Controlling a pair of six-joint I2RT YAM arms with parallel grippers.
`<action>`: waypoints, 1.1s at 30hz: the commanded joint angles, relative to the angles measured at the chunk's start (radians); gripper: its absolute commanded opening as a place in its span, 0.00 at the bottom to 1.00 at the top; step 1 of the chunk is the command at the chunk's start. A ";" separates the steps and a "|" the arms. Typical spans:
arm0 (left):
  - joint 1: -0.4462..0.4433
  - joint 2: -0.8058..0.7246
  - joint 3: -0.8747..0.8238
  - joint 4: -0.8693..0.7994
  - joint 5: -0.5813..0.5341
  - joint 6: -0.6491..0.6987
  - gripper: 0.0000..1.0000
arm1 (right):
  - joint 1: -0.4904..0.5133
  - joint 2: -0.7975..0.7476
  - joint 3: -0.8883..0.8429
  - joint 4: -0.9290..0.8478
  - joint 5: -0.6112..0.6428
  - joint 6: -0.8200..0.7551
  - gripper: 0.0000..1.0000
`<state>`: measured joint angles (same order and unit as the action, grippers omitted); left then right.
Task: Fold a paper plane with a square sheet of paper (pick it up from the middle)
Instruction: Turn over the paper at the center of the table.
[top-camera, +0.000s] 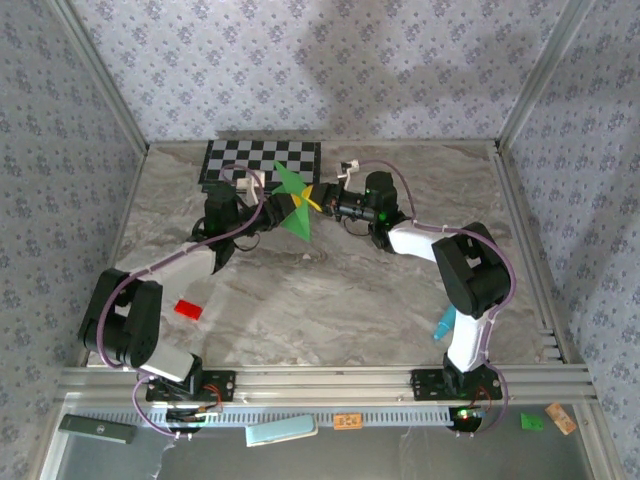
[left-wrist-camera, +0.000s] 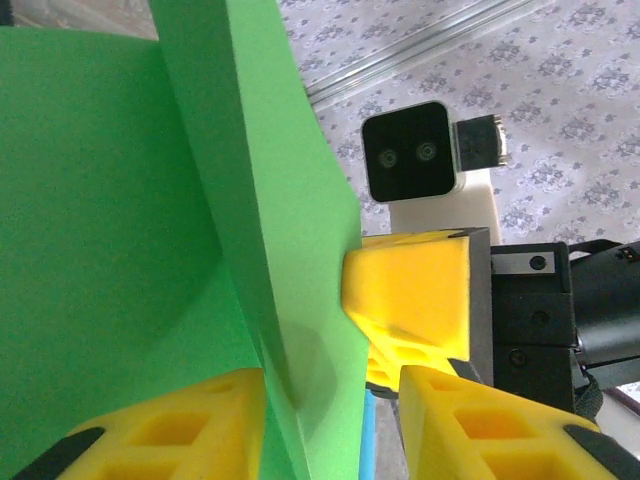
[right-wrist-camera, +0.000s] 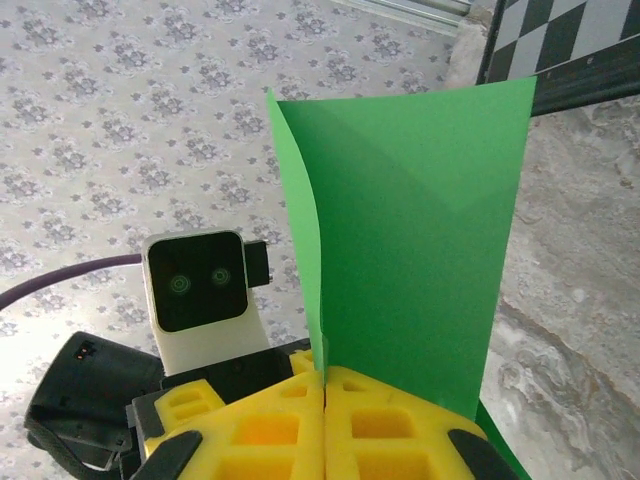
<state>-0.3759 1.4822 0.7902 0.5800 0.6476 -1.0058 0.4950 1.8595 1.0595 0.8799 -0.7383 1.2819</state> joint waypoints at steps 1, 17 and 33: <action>-0.008 0.007 -0.006 0.115 0.028 -0.016 0.36 | -0.001 -0.006 -0.008 0.097 -0.026 0.066 0.07; -0.012 0.003 -0.031 0.156 -0.017 0.004 0.16 | -0.007 0.020 -0.010 0.140 -0.038 0.125 0.16; -0.003 -0.096 0.143 -0.666 -0.275 0.425 0.05 | -0.103 -0.275 -0.112 -0.543 0.263 -0.441 0.49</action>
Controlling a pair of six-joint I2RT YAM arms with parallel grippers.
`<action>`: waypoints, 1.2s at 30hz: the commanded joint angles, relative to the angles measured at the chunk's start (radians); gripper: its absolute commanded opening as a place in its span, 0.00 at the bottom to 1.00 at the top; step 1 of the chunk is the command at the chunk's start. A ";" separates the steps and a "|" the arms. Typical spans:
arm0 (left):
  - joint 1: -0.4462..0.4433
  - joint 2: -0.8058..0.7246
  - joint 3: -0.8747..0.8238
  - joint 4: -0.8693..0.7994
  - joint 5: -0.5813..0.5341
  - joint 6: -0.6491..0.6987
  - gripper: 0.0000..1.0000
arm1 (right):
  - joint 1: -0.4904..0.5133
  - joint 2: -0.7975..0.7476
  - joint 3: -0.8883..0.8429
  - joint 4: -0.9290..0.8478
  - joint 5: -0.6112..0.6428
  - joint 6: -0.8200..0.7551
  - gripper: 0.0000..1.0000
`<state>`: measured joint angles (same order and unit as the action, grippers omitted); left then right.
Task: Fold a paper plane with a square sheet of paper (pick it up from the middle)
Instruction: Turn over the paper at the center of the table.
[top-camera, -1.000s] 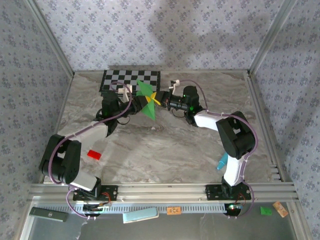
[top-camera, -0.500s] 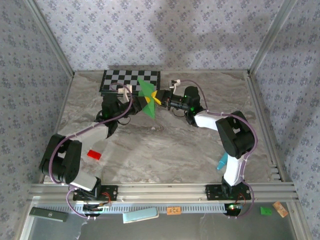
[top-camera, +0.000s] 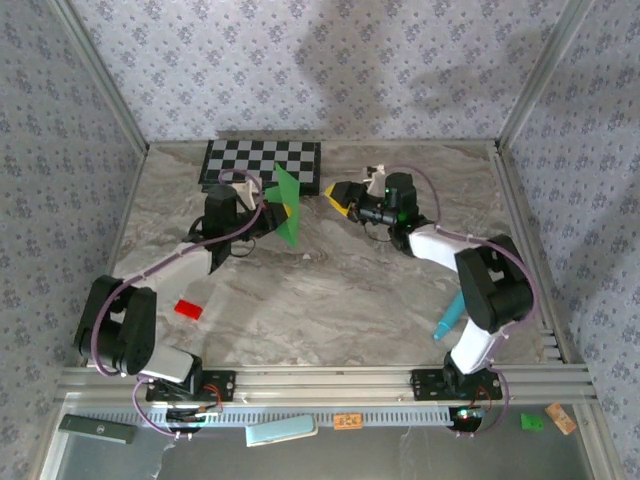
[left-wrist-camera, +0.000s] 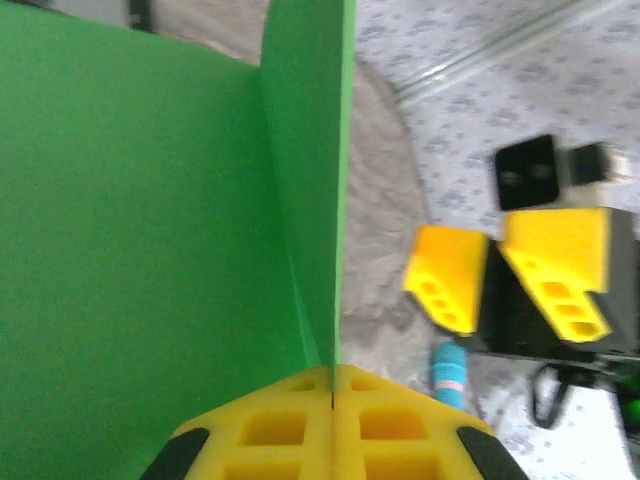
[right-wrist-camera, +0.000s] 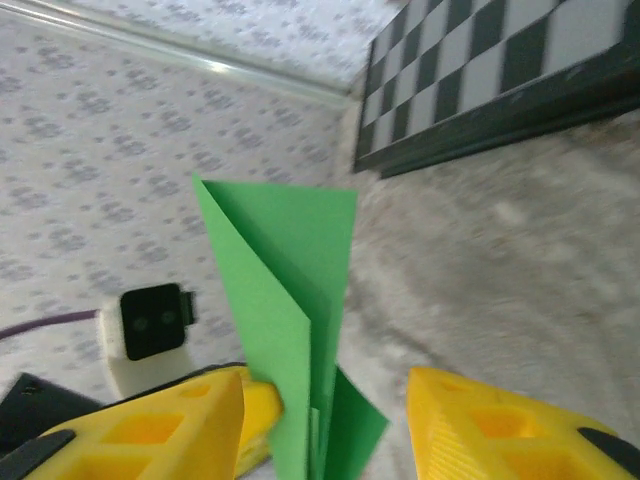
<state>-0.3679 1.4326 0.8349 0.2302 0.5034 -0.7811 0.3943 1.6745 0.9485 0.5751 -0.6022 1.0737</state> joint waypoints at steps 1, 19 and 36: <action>-0.025 -0.041 0.135 -0.405 -0.195 0.259 0.05 | 0.000 -0.117 0.005 -0.305 0.171 -0.294 0.49; -0.286 0.452 0.621 -1.041 -1.157 0.520 0.03 | -0.022 -0.259 -0.024 -0.586 0.489 -0.500 0.60; -0.337 0.730 0.718 -1.042 -1.201 0.472 0.10 | -0.044 -0.241 -0.034 -0.593 0.476 -0.479 0.60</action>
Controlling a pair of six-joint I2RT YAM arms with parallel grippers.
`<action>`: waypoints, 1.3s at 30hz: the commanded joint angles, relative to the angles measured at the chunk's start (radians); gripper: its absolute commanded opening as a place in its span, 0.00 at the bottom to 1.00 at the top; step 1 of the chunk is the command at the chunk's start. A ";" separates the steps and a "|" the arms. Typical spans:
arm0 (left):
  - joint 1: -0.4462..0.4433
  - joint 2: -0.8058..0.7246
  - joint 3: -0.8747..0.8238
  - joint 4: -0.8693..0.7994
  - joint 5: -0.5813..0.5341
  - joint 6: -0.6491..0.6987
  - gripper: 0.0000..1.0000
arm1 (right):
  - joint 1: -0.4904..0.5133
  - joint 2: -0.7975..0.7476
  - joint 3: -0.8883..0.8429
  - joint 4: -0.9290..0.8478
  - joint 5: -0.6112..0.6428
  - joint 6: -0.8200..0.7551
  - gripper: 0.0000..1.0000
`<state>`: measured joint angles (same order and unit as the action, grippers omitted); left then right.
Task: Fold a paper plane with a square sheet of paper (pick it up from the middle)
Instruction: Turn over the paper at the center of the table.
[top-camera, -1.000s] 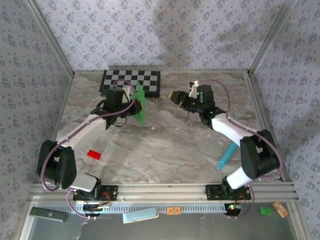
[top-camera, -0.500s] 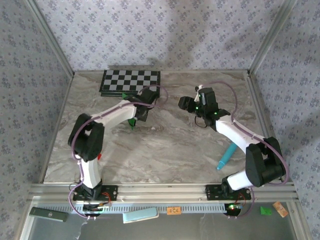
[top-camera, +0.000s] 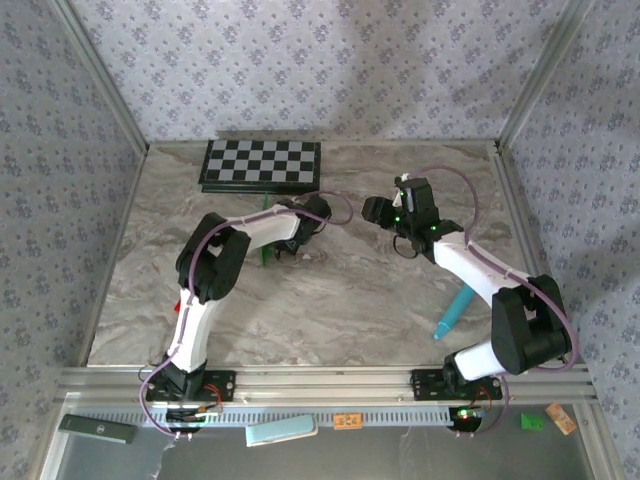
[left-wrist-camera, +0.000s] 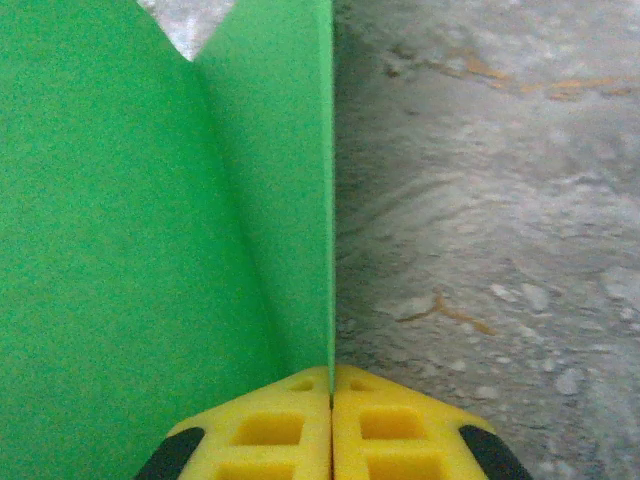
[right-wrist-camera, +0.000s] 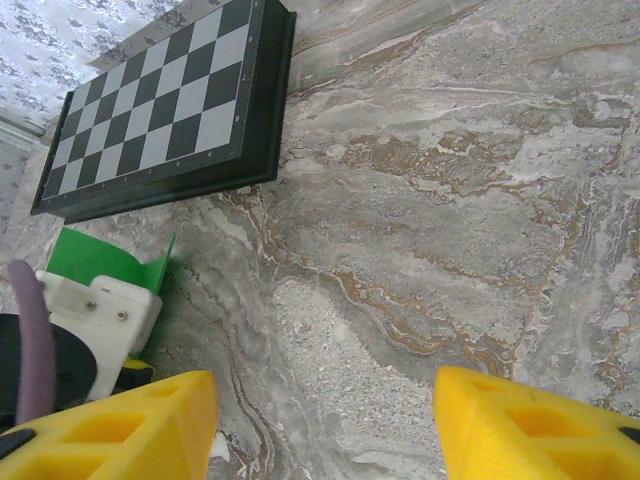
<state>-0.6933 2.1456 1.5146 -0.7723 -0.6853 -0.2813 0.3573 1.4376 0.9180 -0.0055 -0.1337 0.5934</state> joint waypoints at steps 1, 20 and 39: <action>-0.015 0.022 0.042 -0.041 -0.004 -0.037 0.11 | -0.008 0.001 -0.002 -0.011 0.002 0.003 0.61; -0.038 -0.132 0.029 -0.003 0.427 -0.253 0.43 | -0.012 0.026 0.001 -0.005 -0.010 0.028 0.60; 0.209 -0.487 -0.427 0.402 0.830 -0.445 0.44 | 0.002 0.098 0.021 0.034 -0.066 0.078 0.62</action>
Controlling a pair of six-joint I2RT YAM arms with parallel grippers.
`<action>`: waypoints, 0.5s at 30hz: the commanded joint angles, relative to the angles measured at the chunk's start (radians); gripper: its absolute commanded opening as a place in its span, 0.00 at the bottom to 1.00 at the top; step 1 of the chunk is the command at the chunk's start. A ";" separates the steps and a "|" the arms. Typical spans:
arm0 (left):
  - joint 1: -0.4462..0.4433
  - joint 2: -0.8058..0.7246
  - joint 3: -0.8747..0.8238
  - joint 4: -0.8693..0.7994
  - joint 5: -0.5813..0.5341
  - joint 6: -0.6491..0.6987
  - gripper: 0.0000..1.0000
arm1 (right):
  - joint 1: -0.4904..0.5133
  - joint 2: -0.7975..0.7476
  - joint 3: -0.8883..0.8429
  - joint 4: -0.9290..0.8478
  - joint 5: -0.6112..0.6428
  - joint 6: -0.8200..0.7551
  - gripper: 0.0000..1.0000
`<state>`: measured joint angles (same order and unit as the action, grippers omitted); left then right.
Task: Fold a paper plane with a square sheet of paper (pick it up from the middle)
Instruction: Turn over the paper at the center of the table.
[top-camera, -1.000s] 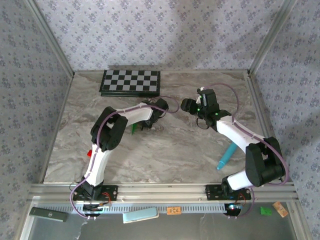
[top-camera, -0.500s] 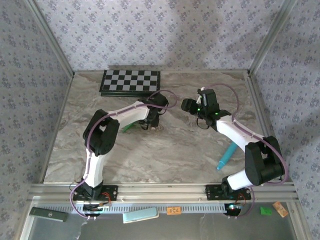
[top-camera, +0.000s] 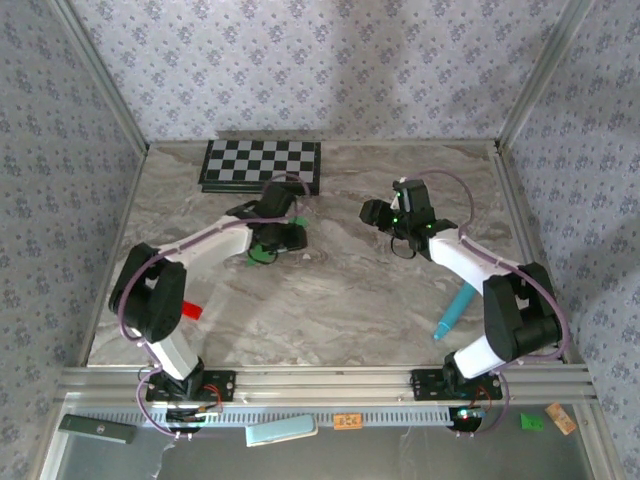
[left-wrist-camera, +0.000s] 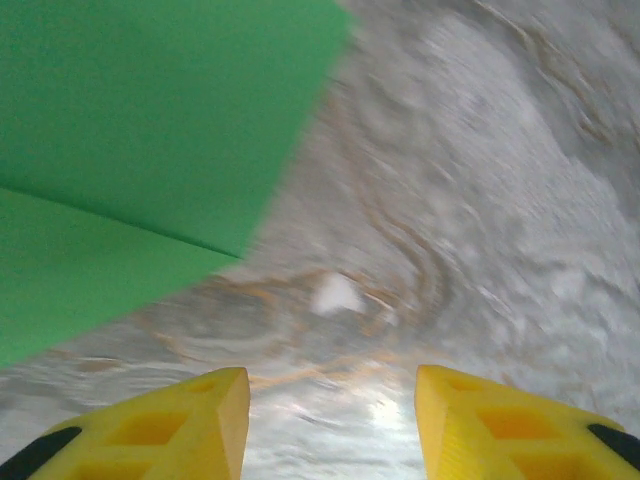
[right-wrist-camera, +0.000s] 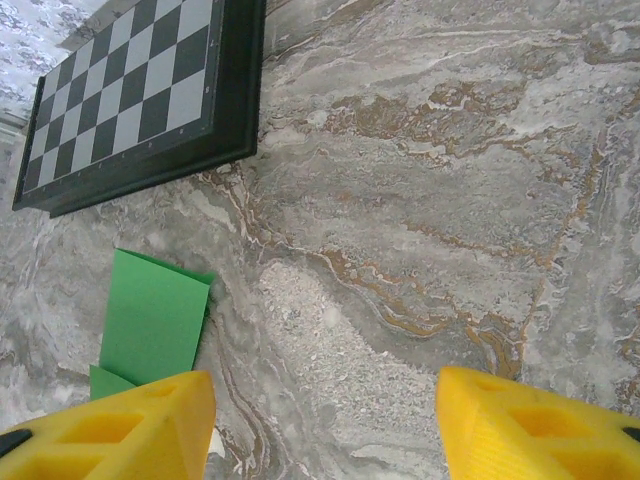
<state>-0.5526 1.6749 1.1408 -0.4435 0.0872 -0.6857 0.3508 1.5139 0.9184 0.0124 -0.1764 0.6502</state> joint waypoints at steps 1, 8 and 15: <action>0.090 -0.013 -0.064 0.085 0.068 -0.043 0.43 | 0.012 0.027 0.023 0.016 -0.025 0.022 0.62; 0.155 0.077 -0.043 0.055 -0.013 -0.079 0.29 | 0.034 0.058 0.044 0.016 -0.037 0.028 0.61; 0.169 0.192 0.016 0.032 -0.032 -0.049 0.24 | 0.052 0.087 0.061 0.014 -0.055 0.030 0.61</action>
<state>-0.3923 1.8400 1.1236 -0.3920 0.0631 -0.7471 0.3950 1.5806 0.9478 0.0181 -0.2131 0.6662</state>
